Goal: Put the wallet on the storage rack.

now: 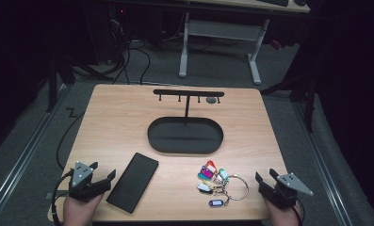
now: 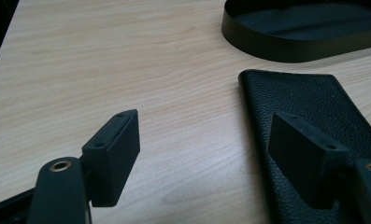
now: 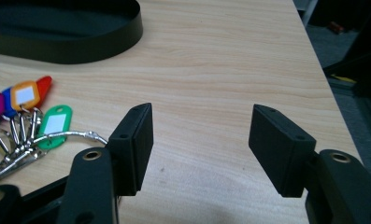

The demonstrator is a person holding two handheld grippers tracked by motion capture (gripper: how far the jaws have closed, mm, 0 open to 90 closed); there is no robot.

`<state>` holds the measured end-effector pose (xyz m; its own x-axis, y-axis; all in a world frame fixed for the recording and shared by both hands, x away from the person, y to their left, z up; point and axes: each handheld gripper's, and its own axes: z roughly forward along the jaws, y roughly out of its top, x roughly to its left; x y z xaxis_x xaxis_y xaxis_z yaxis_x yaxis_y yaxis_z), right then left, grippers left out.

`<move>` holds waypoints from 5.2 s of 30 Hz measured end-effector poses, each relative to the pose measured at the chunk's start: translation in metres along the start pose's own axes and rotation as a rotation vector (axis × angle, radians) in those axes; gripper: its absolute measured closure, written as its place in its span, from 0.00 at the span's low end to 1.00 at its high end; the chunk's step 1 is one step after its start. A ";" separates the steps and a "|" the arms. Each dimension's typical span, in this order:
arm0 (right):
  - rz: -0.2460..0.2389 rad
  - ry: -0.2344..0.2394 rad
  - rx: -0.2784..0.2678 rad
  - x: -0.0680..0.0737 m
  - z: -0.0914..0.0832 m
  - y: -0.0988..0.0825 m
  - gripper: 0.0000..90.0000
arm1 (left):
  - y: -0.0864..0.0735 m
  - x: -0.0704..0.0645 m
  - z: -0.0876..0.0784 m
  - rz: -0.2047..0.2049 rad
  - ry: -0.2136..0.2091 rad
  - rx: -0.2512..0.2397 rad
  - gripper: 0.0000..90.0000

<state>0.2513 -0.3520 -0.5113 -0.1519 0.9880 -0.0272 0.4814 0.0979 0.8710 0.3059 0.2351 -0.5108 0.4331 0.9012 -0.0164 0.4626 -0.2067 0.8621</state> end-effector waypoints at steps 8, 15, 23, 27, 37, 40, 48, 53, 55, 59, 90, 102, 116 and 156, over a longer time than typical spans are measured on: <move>-0.053 -0.040 -0.023 0.026 -0.003 0.009 0.47 | 0.000 0.011 -0.005 0.011 -0.013 0.000 0.29; -0.097 0.003 0.017 0.035 0.005 0.008 0.52 | 0.007 0.005 -0.003 0.050 0.001 -0.013 0.29; -0.103 0.013 0.044 0.031 -0.001 0.004 0.54 | 0.016 -0.005 0.011 0.070 -0.043 -0.027 0.26; -0.102 0.022 0.055 0.028 -0.010 0.000 0.55 | 0.019 -0.008 0.013 0.059 -0.062 -0.040 0.25; -0.070 0.037 0.093 0.022 -0.009 0.003 0.57 | 0.012 -0.005 0.019 0.025 -0.099 -0.013 0.25; -0.062 0.048 0.115 0.022 -0.003 0.006 0.57 | 0.011 -0.005 0.019 0.028 -0.107 -0.006 0.25; -0.086 0.065 0.165 0.026 0.008 0.017 0.58 | 0.012 -0.004 0.016 0.037 -0.112 -0.013 0.25; -0.104 0.068 0.204 0.027 0.014 0.026 0.57 | 0.015 -0.003 0.015 0.024 -0.110 -0.024 0.25; -0.105 0.072 0.219 0.027 0.016 0.031 0.57 | 0.019 -0.004 0.016 0.039 -0.110 -0.030 0.25; -0.115 0.086 0.255 0.027 0.021 0.038 0.55 | 0.025 -0.006 0.018 0.064 -0.115 -0.029 0.25; -0.072 0.040 0.134 0.032 0.012 0.017 0.51 | 0.003 -0.026 0.028 -0.050 -0.308 0.219 0.34; -0.036 0.040 0.123 0.026 0.008 0.015 0.51 | -0.003 -0.017 0.033 -0.143 -0.369 0.254 0.40; -0.038 0.054 0.128 0.030 0.010 0.014 0.51 | -0.009 -0.008 0.031 -0.237 -0.449 0.225 0.75; -0.008 0.052 0.100 0.022 0.004 0.014 0.51 | 0.008 -0.006 -0.002 -0.134 -0.289 0.009 0.90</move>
<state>0.2581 -0.3285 -0.5020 -0.1993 0.9799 -0.0059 0.5637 0.1195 0.8173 0.3048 0.2286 -0.5027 0.5691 0.7754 -0.2736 0.5367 -0.0982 0.8380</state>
